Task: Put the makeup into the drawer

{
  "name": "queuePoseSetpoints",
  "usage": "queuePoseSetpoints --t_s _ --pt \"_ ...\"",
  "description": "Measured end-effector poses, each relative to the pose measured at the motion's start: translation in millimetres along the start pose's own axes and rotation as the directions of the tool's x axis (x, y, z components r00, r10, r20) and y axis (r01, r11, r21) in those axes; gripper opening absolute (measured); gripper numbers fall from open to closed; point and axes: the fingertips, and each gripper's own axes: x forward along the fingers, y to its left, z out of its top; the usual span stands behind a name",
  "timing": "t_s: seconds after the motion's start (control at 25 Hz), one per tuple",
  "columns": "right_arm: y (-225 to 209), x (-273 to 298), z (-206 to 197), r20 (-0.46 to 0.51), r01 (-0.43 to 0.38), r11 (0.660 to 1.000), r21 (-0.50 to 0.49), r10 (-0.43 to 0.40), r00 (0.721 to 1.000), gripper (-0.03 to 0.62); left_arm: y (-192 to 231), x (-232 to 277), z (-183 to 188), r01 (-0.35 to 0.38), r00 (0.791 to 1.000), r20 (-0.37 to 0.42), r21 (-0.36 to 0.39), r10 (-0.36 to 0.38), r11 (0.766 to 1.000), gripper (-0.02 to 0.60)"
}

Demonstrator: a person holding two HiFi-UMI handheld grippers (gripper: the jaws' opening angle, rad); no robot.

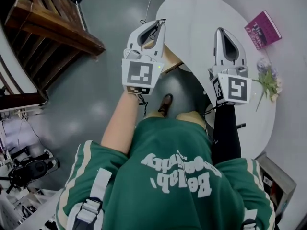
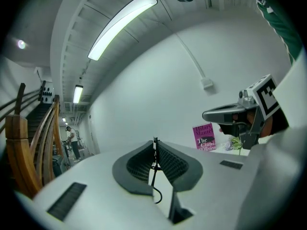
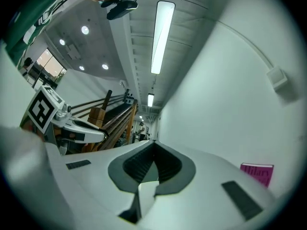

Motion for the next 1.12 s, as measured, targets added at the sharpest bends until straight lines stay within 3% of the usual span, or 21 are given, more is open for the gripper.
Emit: queuePoseSetpoints --t_s 0.24,0.52,0.8,1.12 --pt "11.1 12.7 -3.3 -0.031 0.008 1.000 -0.030 -0.009 0.999 0.009 6.4 8.5 -86.2 0.050 0.990 -0.133 -0.011 -0.051 0.999 0.040" --pt "4.8 15.7 -14.7 -0.074 0.046 0.998 -0.048 -0.049 0.996 0.009 -13.6 12.4 -199.4 0.143 0.935 -0.320 -0.056 -0.154 0.988 0.040" --pt "8.7 27.0 -22.5 -0.105 0.054 0.997 -0.055 -0.059 0.993 0.009 -23.5 25.6 -285.4 0.198 0.855 -0.462 -0.127 -0.235 0.972 0.040" --pt "11.4 26.1 -37.3 -0.156 0.062 0.996 -0.067 -0.071 0.985 0.009 -44.2 11.1 -380.7 0.227 0.703 -0.644 -0.200 -0.302 0.953 0.040"
